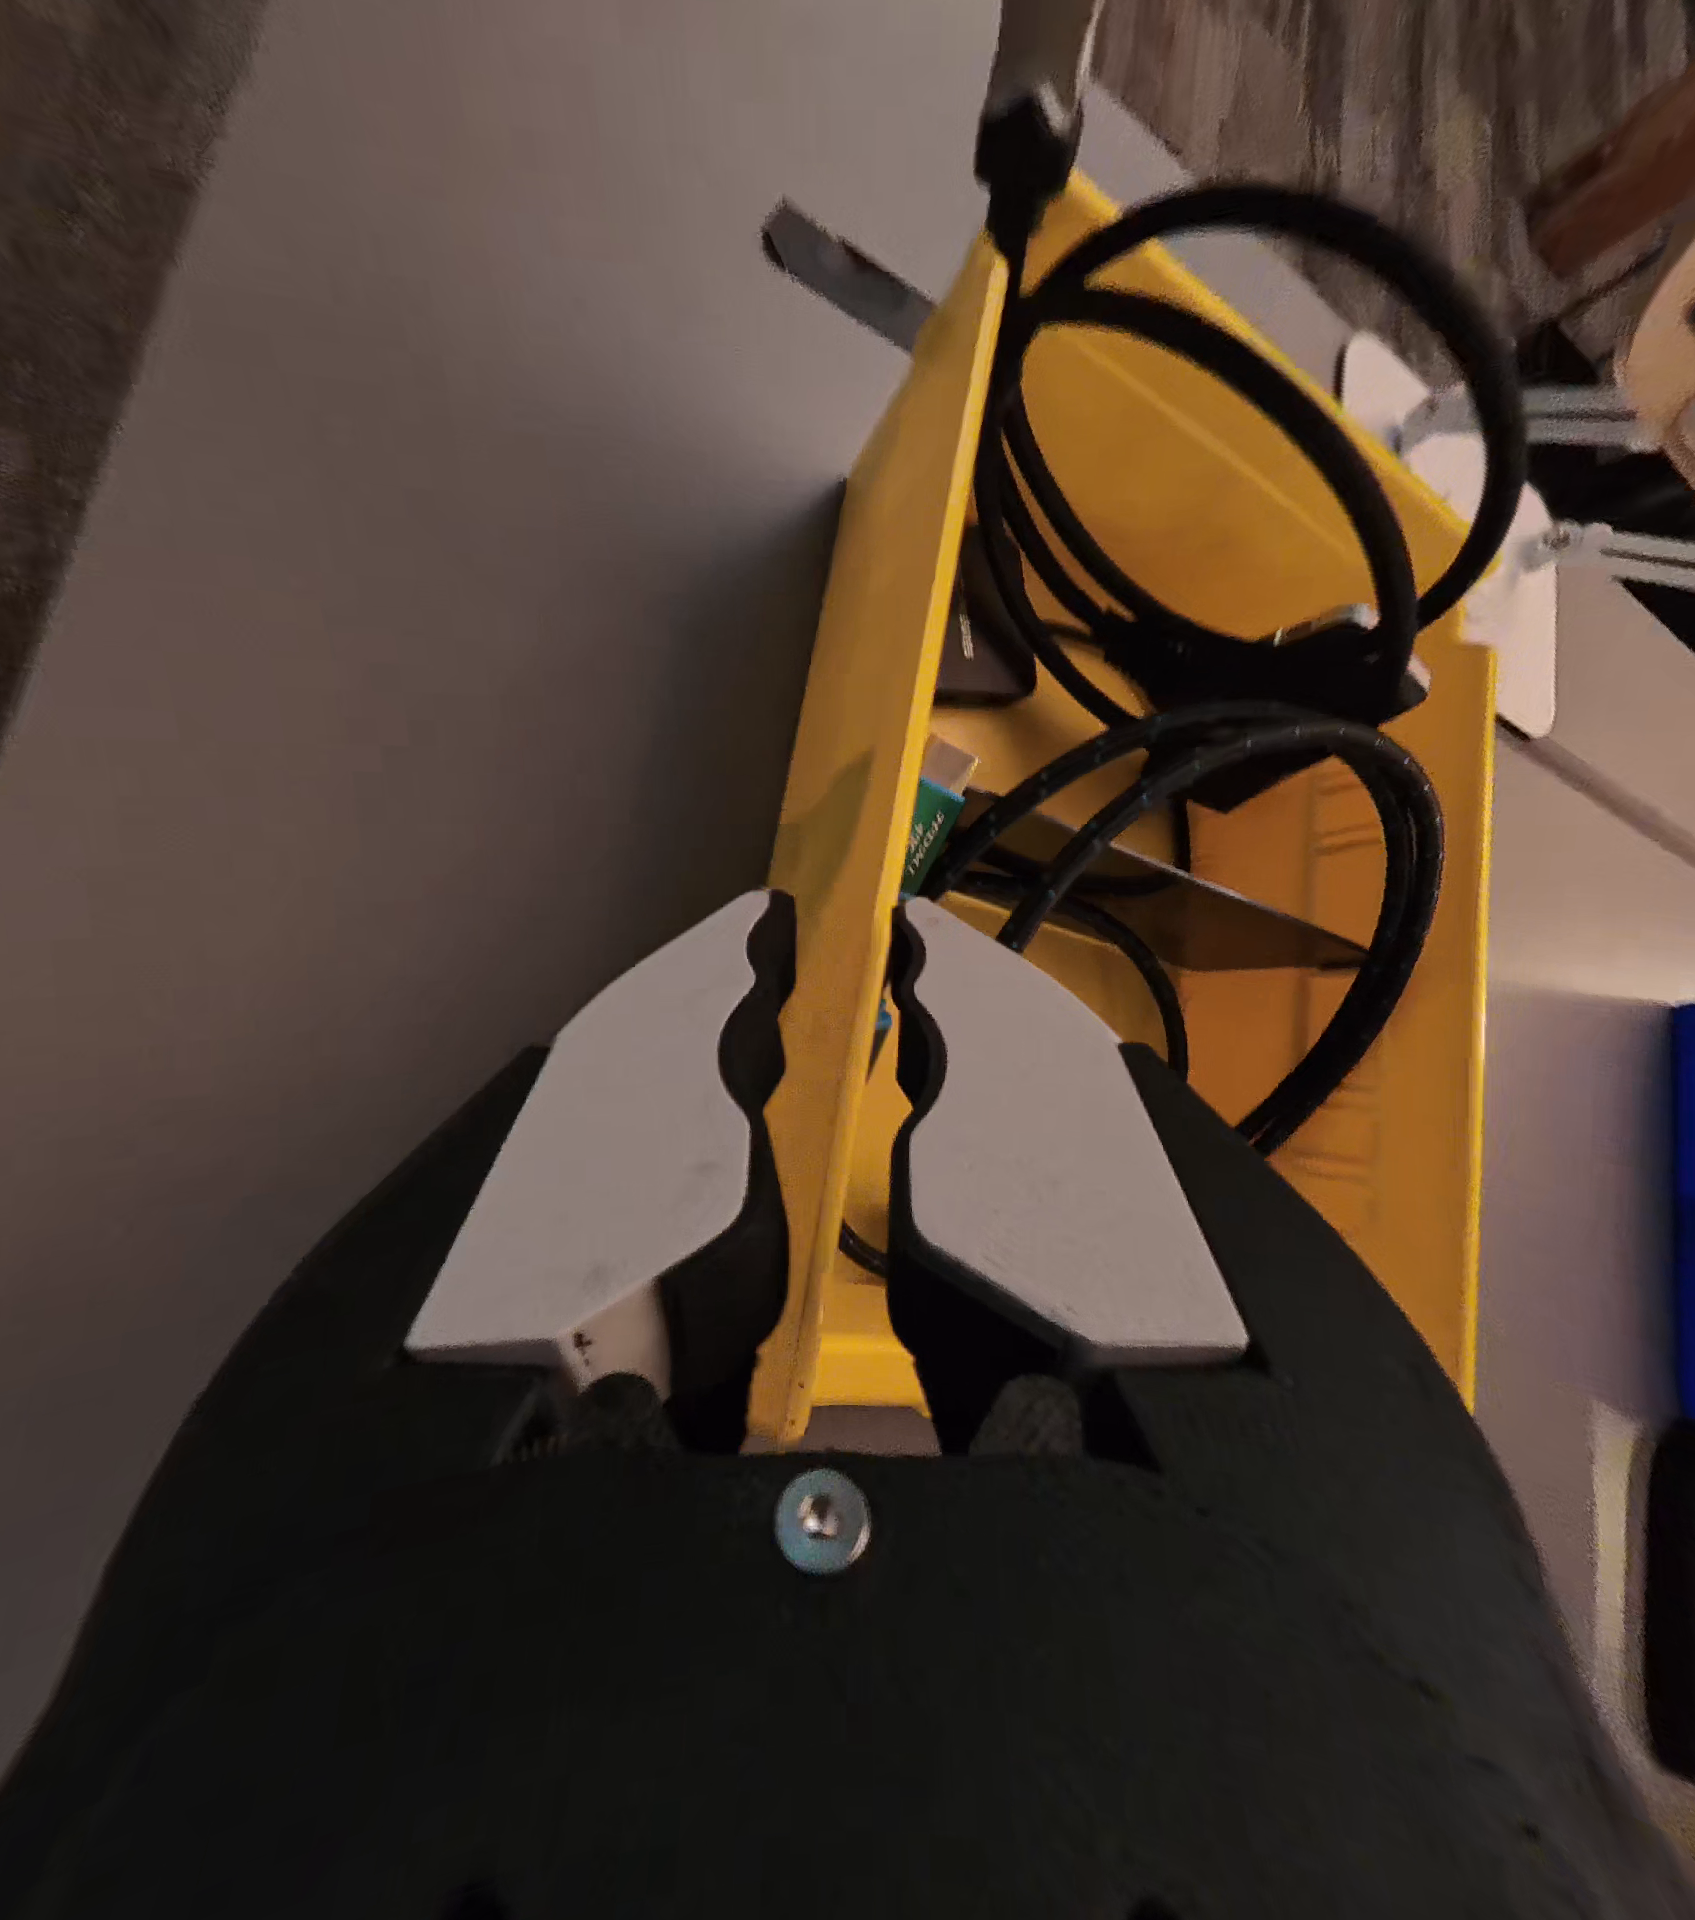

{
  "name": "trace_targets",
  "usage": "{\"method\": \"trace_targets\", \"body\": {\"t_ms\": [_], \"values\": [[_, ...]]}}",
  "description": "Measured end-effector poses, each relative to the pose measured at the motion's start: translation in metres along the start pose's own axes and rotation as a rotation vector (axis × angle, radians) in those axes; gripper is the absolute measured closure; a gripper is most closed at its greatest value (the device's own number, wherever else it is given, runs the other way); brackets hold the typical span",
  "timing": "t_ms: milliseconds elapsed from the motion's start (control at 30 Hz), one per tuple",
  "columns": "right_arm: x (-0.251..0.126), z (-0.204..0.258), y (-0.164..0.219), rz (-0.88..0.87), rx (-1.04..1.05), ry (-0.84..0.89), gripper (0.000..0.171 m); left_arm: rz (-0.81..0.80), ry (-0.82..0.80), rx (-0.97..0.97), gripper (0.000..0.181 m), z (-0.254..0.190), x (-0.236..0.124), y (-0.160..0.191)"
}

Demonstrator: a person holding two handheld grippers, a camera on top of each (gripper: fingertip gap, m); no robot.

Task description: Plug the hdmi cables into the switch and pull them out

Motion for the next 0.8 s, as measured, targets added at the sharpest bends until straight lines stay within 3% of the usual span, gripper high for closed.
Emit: {"method": "trace_targets", "body": {"t_ms": [100,167,367,433,533,600,700,800], "values": [[-0.009,-0.003,-0.005,-0.069,-0.040,0.074,0.136,-0.120,0.004,0.023,0.157,-0.008,-0.023,-0.013],[-0.022,-0.003,-0.011,-0.133,-0.049,0.100,0.115,-0.207,0.067,0.077,0.157,-0.025,-0.042,-0.020],[-0.108,0.015,-0.028,-0.350,-0.172,0.232,0.113,-0.349,0.315,0.397,0.143,-0.101,-0.075,-0.013],[-0.153,0.040,-0.043,-0.556,-0.246,0.267,0.113,-0.290,0.281,0.494,0.142,-0.110,-0.062,0.000],[-0.231,0.094,-0.064,-1.023,-0.371,0.343,0.112,-0.200,0.235,0.494,0.141,-0.109,-0.038,0.007],[-0.280,0.120,-0.066,-1.354,-0.338,0.460,0.104,-0.160,0.230,0.488,0.141,-0.107,-0.023,0.008],[-0.326,0.168,-0.055,-1.763,-0.407,0.624,0.104,-0.119,0.140,0.547,0.145,-0.096,0.001,0.008],[-0.332,0.205,-0.053,-1.852,-0.442,0.645,0.109,-0.028,0.065,0.547,0.151,-0.085,0.022,0.016]]}}
Point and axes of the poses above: each gripper's, where its closed fingertips meet, x out along the fingers, y out of its underside, z = x × y across the jaws, the point moved 3 cm from there along -x, back along the fingers, and after that the axes turned 15 degrees about -x, right-handed, at the moved point
